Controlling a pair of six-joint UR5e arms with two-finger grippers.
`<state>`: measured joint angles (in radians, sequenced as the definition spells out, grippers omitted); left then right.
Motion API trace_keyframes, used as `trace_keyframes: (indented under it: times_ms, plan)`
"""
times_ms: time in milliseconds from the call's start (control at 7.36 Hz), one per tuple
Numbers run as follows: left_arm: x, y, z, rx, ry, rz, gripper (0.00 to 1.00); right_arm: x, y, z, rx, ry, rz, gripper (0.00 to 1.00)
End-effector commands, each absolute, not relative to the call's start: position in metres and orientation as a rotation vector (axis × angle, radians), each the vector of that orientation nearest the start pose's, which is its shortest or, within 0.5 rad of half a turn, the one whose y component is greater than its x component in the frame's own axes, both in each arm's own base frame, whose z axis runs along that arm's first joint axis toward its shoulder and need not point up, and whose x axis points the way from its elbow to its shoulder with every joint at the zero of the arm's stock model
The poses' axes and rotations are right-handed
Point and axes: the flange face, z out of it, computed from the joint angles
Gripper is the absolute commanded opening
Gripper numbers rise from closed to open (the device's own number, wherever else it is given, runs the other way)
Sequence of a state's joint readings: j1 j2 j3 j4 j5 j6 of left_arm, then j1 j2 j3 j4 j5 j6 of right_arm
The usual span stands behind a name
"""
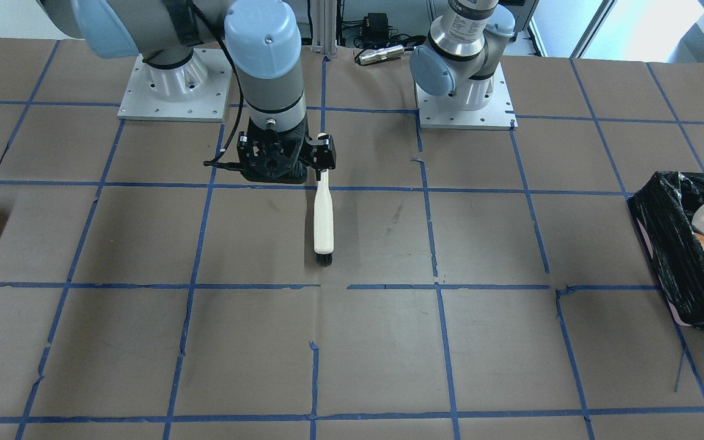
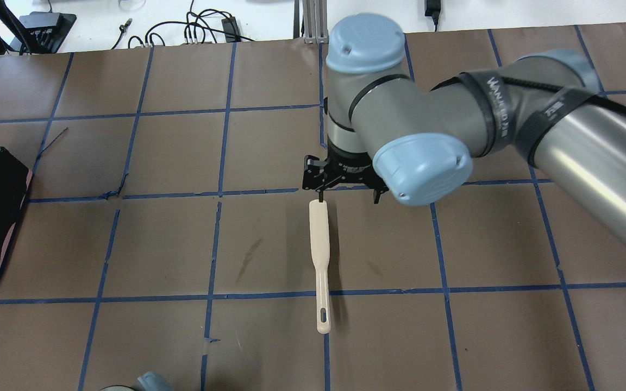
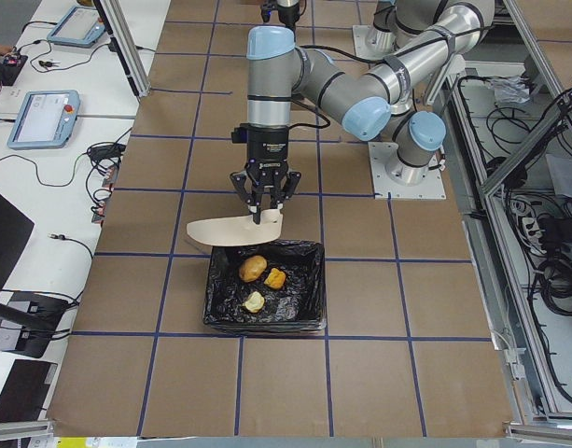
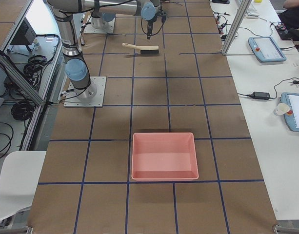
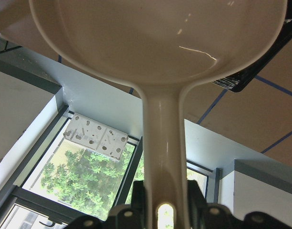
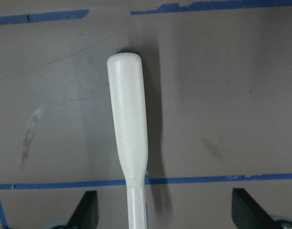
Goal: Sweep and dump trash in nearest bin
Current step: 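Lower the brush onto the table and release it with the right gripper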
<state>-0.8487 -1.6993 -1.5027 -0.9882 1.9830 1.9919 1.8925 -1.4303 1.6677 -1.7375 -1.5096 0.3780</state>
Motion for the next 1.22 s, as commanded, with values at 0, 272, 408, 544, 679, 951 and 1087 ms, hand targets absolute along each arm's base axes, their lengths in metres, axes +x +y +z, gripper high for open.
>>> trace_keyframes:
  times_ms: [0, 272, 408, 544, 679, 951, 1087]
  plan:
    - [0.288, -0.516, 0.502, 1.379, 2.208, 0.215, 0.00, 0.230, -0.496, 0.439, 0.087, 3.189, 0.060, 1.00]
    - [0.254, -0.529, 0.441, 1.368, 2.338, 0.141, 0.00, 0.182, -0.505, 0.460, 0.043, 3.193, 0.052, 1.00]
    - [0.224, -0.539, 0.426, 1.431, 2.356, 0.066, 0.00, 0.167, -0.508, 0.463, 0.018, 3.198, 0.052, 1.00]
    - [0.186, -0.554, 0.416, 1.414, 2.401, 0.019, 0.00, 0.164, -0.497, 0.470, 0.008, 3.204, 0.054, 1.00]
    - [0.148, -0.566, 0.413, 1.384, 2.429, -0.014, 0.00, 0.168, -0.493, 0.468, 0.006, 3.192, 0.060, 1.00]
    - [0.092, -0.568, 0.384, 1.271, 2.639, -0.072, 0.00, 0.166, -0.488, 0.471, 0.009, 3.191, 0.048, 1.00]
    - [0.075, -0.570, 0.366, 1.179, 2.764, -0.127, 0.00, 0.167, -0.487, 0.469, 0.023, 3.190, 0.052, 1.00]
